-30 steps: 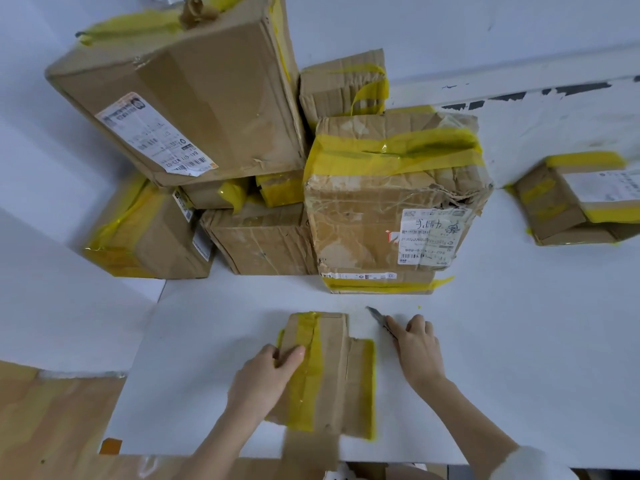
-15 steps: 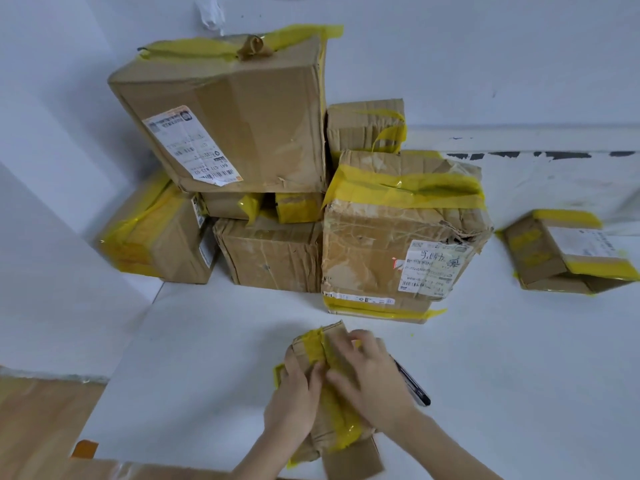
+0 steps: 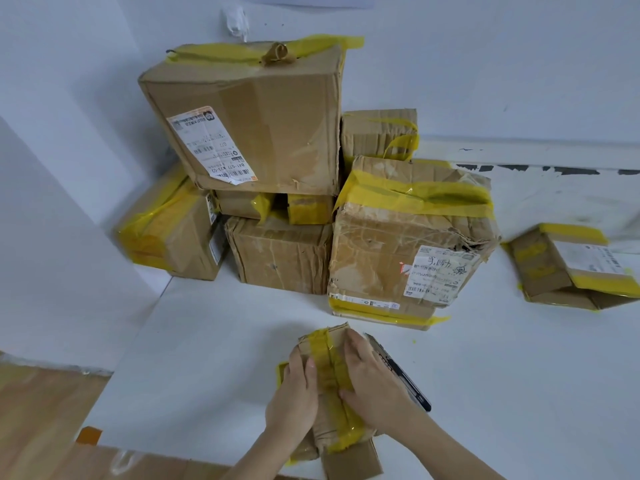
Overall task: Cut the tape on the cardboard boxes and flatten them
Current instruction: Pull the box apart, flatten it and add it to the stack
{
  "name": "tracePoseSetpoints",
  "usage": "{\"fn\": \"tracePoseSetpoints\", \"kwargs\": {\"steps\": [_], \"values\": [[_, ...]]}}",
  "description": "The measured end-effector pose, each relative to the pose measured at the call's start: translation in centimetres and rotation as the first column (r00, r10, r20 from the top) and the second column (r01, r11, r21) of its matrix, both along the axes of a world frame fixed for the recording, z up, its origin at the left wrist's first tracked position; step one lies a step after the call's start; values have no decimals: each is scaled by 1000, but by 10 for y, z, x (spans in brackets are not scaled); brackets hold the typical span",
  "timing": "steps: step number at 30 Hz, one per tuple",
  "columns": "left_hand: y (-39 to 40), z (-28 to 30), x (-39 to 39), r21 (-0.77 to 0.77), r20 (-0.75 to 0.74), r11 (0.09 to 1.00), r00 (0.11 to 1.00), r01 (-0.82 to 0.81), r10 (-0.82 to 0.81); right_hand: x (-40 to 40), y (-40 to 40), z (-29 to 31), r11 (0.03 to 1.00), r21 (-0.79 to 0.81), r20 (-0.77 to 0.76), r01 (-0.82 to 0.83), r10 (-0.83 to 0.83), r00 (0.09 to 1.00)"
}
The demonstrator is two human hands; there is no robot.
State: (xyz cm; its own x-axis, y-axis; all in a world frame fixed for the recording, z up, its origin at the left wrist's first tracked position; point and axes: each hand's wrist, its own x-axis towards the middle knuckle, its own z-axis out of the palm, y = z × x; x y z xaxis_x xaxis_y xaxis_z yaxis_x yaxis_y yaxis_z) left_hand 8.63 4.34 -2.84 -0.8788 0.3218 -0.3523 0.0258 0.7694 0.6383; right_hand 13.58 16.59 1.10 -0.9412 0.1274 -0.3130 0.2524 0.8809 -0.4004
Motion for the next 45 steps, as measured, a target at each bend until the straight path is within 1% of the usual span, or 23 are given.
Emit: {"fn": "tracePoseSetpoints", "kwargs": {"steps": [2,5,9,11,14,16,18,20,21,23,25,29,30,32,35,36,37,38,40,42,43,44,45], "values": [[0,-2,0,40,5,999,1000,-9,9,2,2,4,1000,-18,72,-20,21,997],[-1,-4,0,74,10,997,1000,-28,27,3,-2,5,999,39,140,-21,15,990],[-4,-4,-1,84,6,996,1000,-9,8,-1,-8,4,980,193,159,-47,16,987],[-3,-4,-2,78,10,997,1000,-19,18,-4,-11,2,972,228,154,-65,30,988],[-2,-3,-2,70,0,997,1000,-27,27,-7,-17,-1,988,154,149,-26,3,989],[-3,-2,-2,69,-3,997,999,-32,32,-9,-13,-2,996,22,104,84,-85,991],[-4,-1,-2,56,-1,998,999,-32,32,-7,2,-2,961,-155,50,229,-224,973],[-2,0,-2,6,-5,1000,1000,-12,12,0,15,-2,896,-309,49,318,-319,946],[-1,1,-1,-50,-24,999,1000,4,-5,5,19,-1,865,-356,60,353,-356,932],[2,6,1,-227,-158,972,983,52,-90,11,24,-1,836,-388,63,389,-397,916],[9,14,2,-375,-232,923,955,90,-187,12,22,-1,853,-360,48,378,-387,921],[26,28,-3,-485,-118,860,962,161,-247,5,13,-1,930,-201,-7,307,-314,949],[28,31,-5,-480,-93,859,963,180,-254,4,13,-1,936,-181,-10,303,-310,951],[23,36,-6,-400,-47,892,967,211,-249,5,14,-2,939,-159,-18,305,-311,950],[5,38,-6,-179,20,960,976,215,-215,8,17,-2,940,-143,-26,310,-317,948],[-2,37,-6,-61,41,984,986,165,-162,8,17,-3,940,-134,-23,314,-320,947],[-8,37,-5,71,104,995,991,75,-82,7,18,-5,939,-125,-20,320,-325,946],[-13,36,-6,190,184,981,983,-33,-2,8,20,-7,941,-109,-16,320,-323,946],[-21,33,-4,308,296,927,947,-216,122,8,23,-11,937,-129,-27,326,-332,943],[-26,27,1,339,265,897,944,-283,197,9,22,-15,909,-234,-31,344,-361,932],[-28,23,6,336,221,908,958,-251,183,11,22,-19,898,-270,-43,349,-373,927],[-30,17,10,273,114,947,983,-168,142,13,22,-22,893,-279,-58,354,-383,922],[-32,17,13,125,-84,991,994,-55,66,16,22,-24,904,-257,-82,341,-372,925]]}}
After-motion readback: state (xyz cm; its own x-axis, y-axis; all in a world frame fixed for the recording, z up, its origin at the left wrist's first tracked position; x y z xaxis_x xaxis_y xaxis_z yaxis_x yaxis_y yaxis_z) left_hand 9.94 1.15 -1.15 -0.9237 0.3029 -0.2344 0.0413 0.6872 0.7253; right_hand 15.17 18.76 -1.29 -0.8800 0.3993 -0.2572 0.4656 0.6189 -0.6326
